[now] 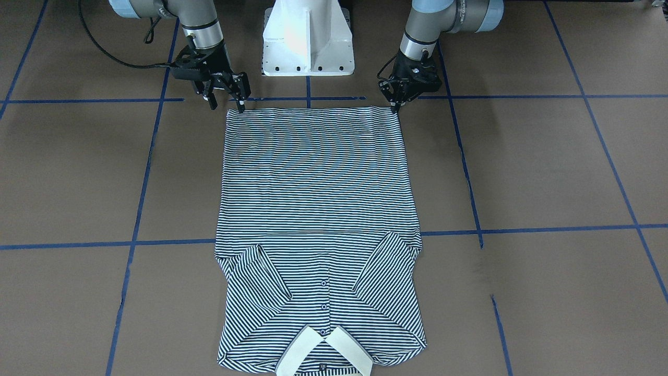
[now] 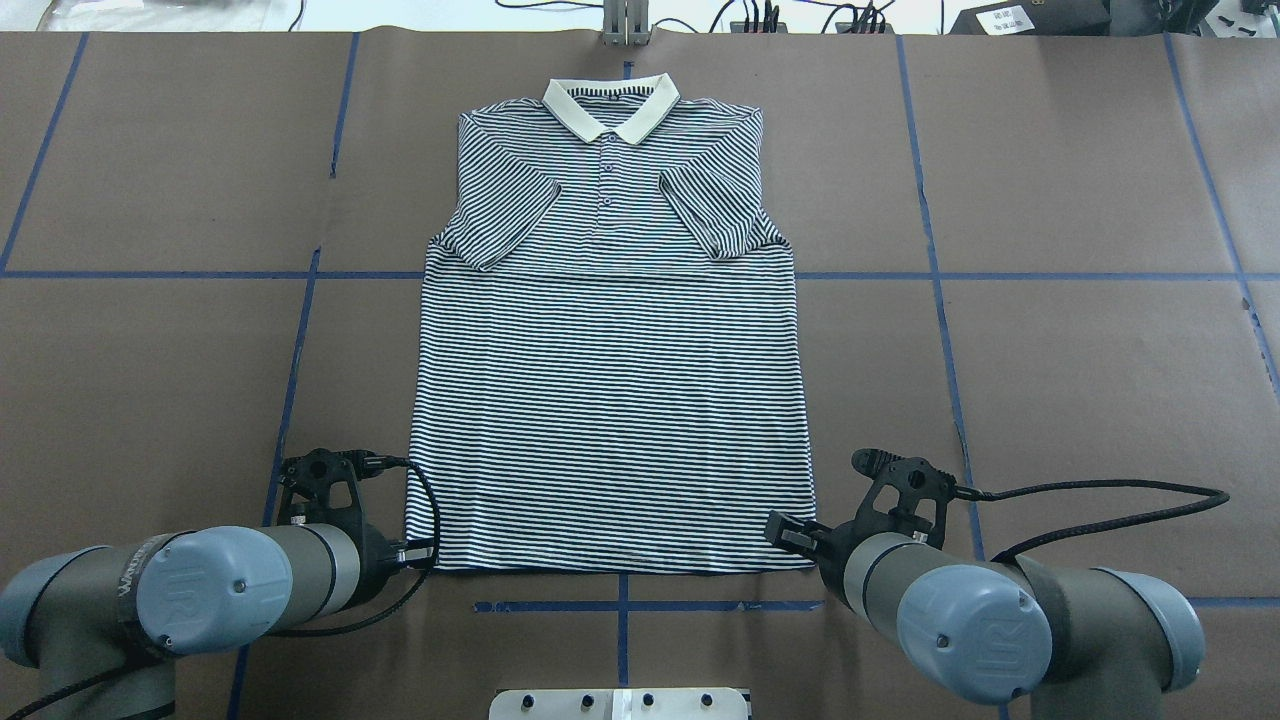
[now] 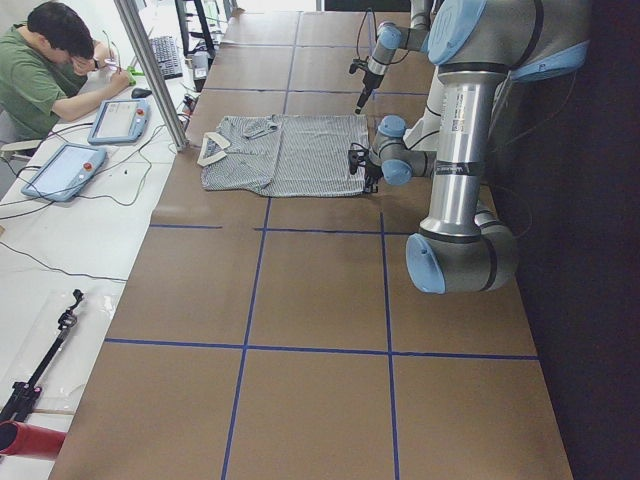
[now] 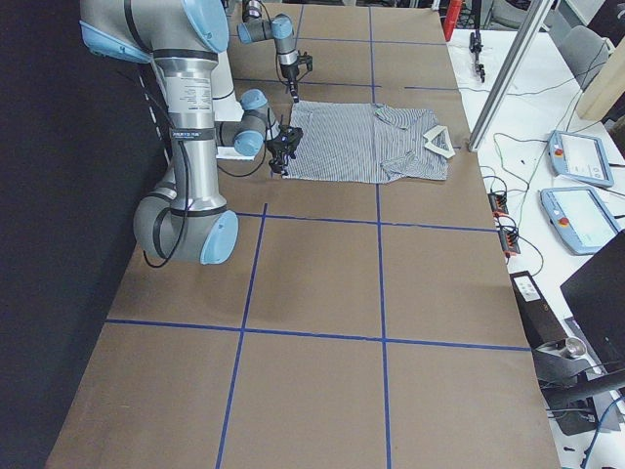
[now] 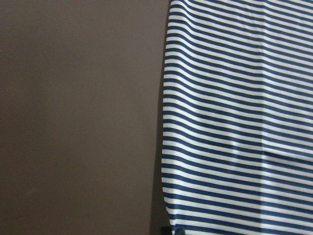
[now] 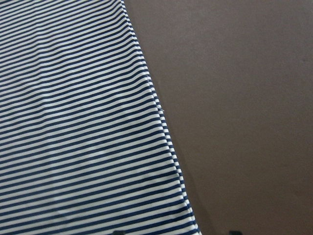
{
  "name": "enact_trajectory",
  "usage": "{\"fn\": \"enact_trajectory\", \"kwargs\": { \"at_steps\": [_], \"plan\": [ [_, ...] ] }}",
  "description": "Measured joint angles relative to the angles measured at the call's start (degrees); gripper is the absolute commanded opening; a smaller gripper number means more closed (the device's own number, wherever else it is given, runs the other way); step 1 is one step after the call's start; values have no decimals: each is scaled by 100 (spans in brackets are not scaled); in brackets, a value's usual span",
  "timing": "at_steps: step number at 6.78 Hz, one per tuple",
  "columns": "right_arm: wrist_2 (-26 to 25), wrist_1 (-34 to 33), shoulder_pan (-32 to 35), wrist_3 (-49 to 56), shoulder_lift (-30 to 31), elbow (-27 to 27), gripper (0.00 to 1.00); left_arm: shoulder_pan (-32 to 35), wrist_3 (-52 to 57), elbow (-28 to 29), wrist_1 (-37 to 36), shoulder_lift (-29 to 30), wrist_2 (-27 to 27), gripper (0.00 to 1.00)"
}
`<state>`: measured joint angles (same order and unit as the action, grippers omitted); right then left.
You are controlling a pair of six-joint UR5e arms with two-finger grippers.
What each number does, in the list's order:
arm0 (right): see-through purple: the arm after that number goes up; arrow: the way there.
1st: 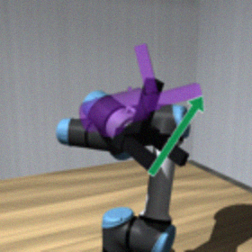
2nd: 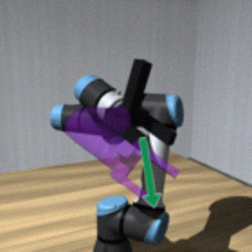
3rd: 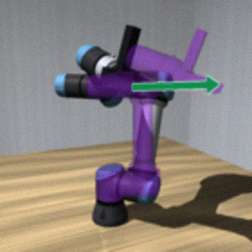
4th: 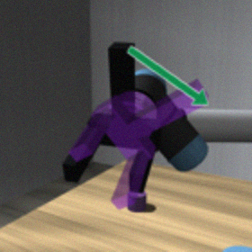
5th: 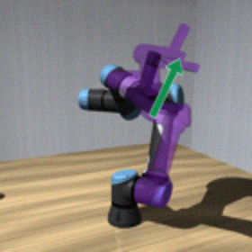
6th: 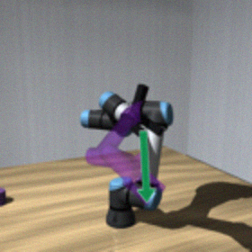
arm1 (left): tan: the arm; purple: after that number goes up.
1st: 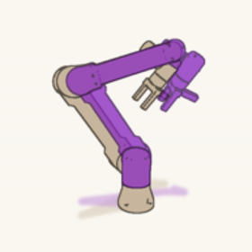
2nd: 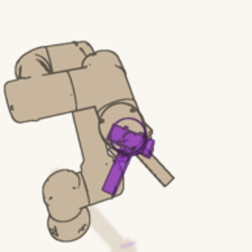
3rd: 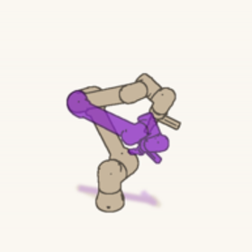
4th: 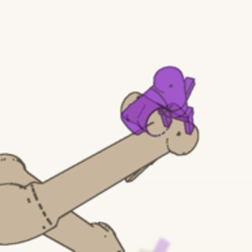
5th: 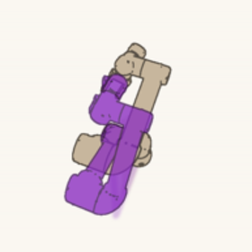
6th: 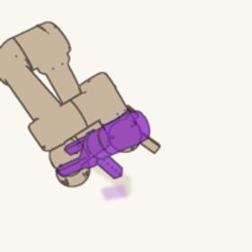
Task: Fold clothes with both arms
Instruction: 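Lift the hem with both grippers and carry it toward the collar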
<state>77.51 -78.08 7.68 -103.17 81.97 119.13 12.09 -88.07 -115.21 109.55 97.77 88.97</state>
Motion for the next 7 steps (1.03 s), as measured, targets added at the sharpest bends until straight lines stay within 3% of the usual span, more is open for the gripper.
{"fn": "enact_trajectory", "kwargs": {
  "at_steps": [4, 5, 6, 7],
  "plan": [
    [-332, -221, -354, -131, -32, -195, 58, -5, -8, -30, 7, 18, 21, 0],
    [-350, -224, -380, -132, -39, -246, 39, -5, -8, -33, 11, 17, 23, 0],
    [-356, -223, -392, -133, -62, -273, 0, -5, -8, -35, 13, 15, 24, 0],
    [-356, -221, -393, -133, -121, -284, 0, -5, -8, -36, 13, 15, 24, 0]
  ]
}}
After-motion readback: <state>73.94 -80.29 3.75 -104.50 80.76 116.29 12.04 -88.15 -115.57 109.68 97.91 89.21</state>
